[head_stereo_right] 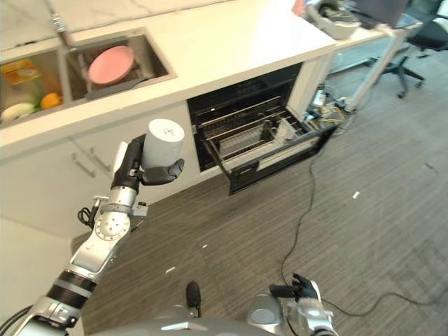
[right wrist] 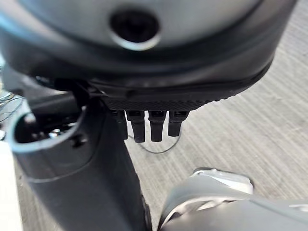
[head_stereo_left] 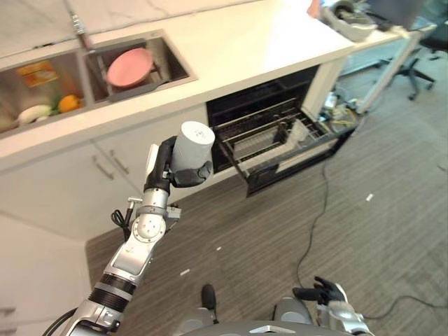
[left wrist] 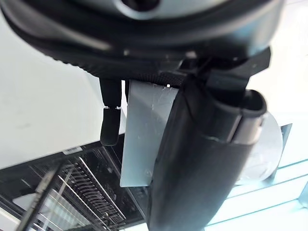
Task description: Place the dishes in the dishwasher.
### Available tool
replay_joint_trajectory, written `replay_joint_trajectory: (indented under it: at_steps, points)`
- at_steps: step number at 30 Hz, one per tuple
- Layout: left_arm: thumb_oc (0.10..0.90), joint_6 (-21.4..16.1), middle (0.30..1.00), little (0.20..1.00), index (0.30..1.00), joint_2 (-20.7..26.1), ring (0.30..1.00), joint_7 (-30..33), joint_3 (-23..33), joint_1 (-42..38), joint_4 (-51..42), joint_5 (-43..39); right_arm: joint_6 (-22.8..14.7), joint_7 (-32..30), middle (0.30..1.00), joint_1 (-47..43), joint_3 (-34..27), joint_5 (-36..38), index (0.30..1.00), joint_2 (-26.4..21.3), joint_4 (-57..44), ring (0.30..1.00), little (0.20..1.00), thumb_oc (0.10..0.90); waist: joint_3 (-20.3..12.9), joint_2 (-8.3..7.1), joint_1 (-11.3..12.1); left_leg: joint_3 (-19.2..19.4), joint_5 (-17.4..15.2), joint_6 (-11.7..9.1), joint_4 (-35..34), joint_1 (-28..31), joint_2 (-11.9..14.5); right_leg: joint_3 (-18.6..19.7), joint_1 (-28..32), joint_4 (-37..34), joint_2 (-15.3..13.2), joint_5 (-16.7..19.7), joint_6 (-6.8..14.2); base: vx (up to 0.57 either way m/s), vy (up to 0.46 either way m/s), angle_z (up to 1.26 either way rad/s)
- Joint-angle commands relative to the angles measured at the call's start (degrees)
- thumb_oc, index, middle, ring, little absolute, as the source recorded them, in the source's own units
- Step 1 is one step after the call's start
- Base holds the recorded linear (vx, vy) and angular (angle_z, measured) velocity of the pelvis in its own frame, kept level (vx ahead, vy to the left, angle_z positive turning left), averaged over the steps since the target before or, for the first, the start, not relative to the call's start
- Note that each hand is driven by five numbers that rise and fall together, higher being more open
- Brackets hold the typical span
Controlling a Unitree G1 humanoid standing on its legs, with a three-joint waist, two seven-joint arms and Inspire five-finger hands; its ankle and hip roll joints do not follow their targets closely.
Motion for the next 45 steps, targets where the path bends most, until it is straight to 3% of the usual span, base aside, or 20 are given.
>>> replay_joint_trajectory:
  at_steps: [1,3,4,5,8,12,16,17,20,23,24,25,27,31,45]
  points:
    - [0.400,-6.5,0.300,0.300,0.300,1.0,0.300,1.2,3.1,0.8,-10.7,3.3,-2.9,-2.3,0.900,1.2,-0.2,-1.7,0.900,-2.6,-1.5,0.900,0.900,0.800,-3.5,-2.28,1.9,0.4,-5.4,-6.7,0.2,1.9,2.9,-0.2,4.4,-15.4,4.6,6.7,-1.7,0.08,0.072,-1.21]
    - [0.400,-6.5,0.300,0.300,0.300,0.6,0.300,1.6,2.8,0.9,-10.5,3.6,-3.1,-2.6,0.900,1.2,0.1,-1.8,0.900,-3.0,-3.5,0.900,0.900,0.800,-3.8,-2.67,2.1,1.1,-5.2,-6.6,0.2,2.4,2.6,-0.8,6.1,-17.9,4.1,8.0,-1.5,0.03,0.029,-0.34]
    - [0.400,-6.5,0.300,0.300,0.300,-0.1,0.300,1.9,2.0,0.4,-9.7,3.6,-3.4,-3.0,0.900,1.5,0.0,-1.4,0.900,-3.4,-5.5,0.900,0.900,0.800,-4.1,-2.97,1.6,0.9,-4.9,-6.6,0.2,2.1,2.5,2.9,7.0,-19.5,5.5,7.4,-1.7,0.03,0.014,0.11]
    - [0.400,-6.8,0.300,0.300,0.300,-0.5,0.300,2.3,1.7,0.0,-9.5,3.5,-4.0,-3.4,0.900,1.6,-0.5,-0.8,0.900,-4.2,-7.2,0.900,0.900,0.800,-4.5,-3.14,1.4,1.4,-5.0,-6.7,0.2,2.3,2.3,4.1,8.4,-21.4,6.2,7.2,-1.9,0.06,0.004,-0.13]
    - [0.400,-6.8,0.300,0.300,0.300,-1.9,0.300,2.8,3.6,0.5,-9.8,4.7,-6.5,-3.5,0.900,1.7,-3.7,2.7,0.900,-6.9,-18.8,0.900,0.900,0.800,-5.9,-2.92,1.3,5.6,-5.7,-7.0,0.2,3.9,2.6,1.4,11.9,-26.4,4.7,9.6,-1.6,0.05,0.006,-0.35]
    - [0.400,-7.1,0.300,0.300,0.300,-2.6,0.300,3.4,5.8,1.8,-9.7,5.4,-8.5,-3.3,0.900,3.5,-6.8,5.0,0.900,-7.8,-28.8,0.900,0.900,0.800,-6.6,-2.57,0.9,6.6,-5.9,-7.6,0.2,5.0,3.0,1.8,13.5,-28.2,4.5,9.5,-1.4,0.07,-0.009,-0.44]
    - [0.400,-6.9,0.300,0.300,0.300,-2.2,0.300,6.0,8.5,0.3,-8.8,9.3,-11.0,-3.2,0.900,4.8,-9.9,5.8,0.900,-9.0,-47.0,0.900,0.900,0.800,-6.8,-2.10,-0.5,8.0,-6.0,-8.1,0.2,6.1,3.6,2.0,14.5,-28.2,4.1,8.7,-1.1,0.05,-0.020,-0.11]
    - [0.400,-6.5,0.300,0.300,0.300,-0.9,0.300,7.8,8.5,-3.4,-8.3,11.7,-12.8,-0.8,0.900,4.7,-9.9,9.3,0.900,-9.3,-55.4,0.900,0.900,0.800,-6.9,-1.73,-1.5,8.6,-6.3,-8.3,0.2,6.5,3.7,2.5,14.7,-28.2,4.2,8.5,-1.1,0.03,-0.010,-0.03]
    - [0.400,-6.2,0.300,0.300,0.300,0.8,0.300,9.0,7.9,-8.9,-8.0,14.3,-14.7,1.2,0.900,1.8,-9.1,13.9,0.900,-9.3,-64.4,0.900,0.900,0.800,-7.2,-1.22,-2.5,9.1,-6.2,-8.6,0.2,6.5,4.1,2.7,14.8,-28.2,4.2,8.5,-1.3,0.01,-0.003,-0.03]
    - [0.400,-6.5,0.300,0.300,0.300,1.0,0.300,9.5,7.5,-10.9,-6.8,15.3,-14.8,2.1,0.900,0.1,-7.5,14.8,0.900,-8.8,-66.4,0.900,0.900,0.800,-7.3,-1.00,-2.9,9.6,-5.9,-8.5,0.2,6.4,4.2,2.7,14.5,-28.2,4.3,8.8,-1.4,0.01,-0.006,-0.02]
    - [0.400,-6.5,0.300,0.300,0.300,0.7,0.300,10.3,5.5,-14.3,-6.0,17.0,-16.5,4.4,0.900,-4.3,-2.1,21.1,0.900,-6.7,-71.2,0.900,0.900,0.800,-7.6,-0.67,-2.9,10.1,-6.3,-8.7,0.2,7.4,4.5,3.5,15.0,-28.2,4.4,8.3,-1.5,0.01,-0.013,-0.06]
    - [0.400,-6.6,0.300,0.300,0.300,0.8,0.300,10.3,5.5,-14.4,-5.9,17.0,-16.5,4.5,0.900,-4.5,-2.1,21.1,0.900,-6.7,-71.2,0.900,0.900,0.800,-7.6,-0.70,-2.9,10.2,-6.1,-8.6,0.2,7.1,4.5,3.5,14.8,-28.2,4.5,8.6,-1.6,0.01,-0.020,-0.07]
    - [0.400,-6.3,0.300,0.300,0.300,-0.3,0.300,10.1,1.7,-16.9,-3.4,17.8,-16.7,7.1,0.900,-8.3,3.3,29.5,0.900,-3.5,-72.3,0.900,0.900,0.800,-7.8,-0.47,-2.6,10.3,-6.2,-8.7,0.2,7.6,4.7,3.3,15.3,-28.2,4.5,8.1,-1.7,-0.01,-0.014,-0.07]
    - [0.400,-5.6,0.300,0.300,0.300,-1.2,0.300,10.3,-2.2,-19.9,-0.1,18.8,-16.5,7.5,0.900,-11.6,8.1,32.6,0.900,-1.4,-73.3,0.900,0.900,0.800,-8.1,-0.30,-2.4,10.5,-5.9,-8.8,0.2,7.6,4.9,3.4,15.2,-28.2,4.5,8.3,-1.8,0.00,-0.007,-0.03]
    - [0.400,-2.8,0.300,0.300,0.300,-2.2,0.300,14.2,-9.5,-24.0,5.0,28.4,-17.6,3.7,0.900,-15.0,13.9,28.7,0.900,0.5,-75.3,0.900,0.900,0.800,-8.2,-0.15,-1.8,10.1,-6.0,-8.8,0.2,7.8,4.8,2.8,16.0,-28.1,4.3,8.2,-1.8,0.00,0.000,0.00]
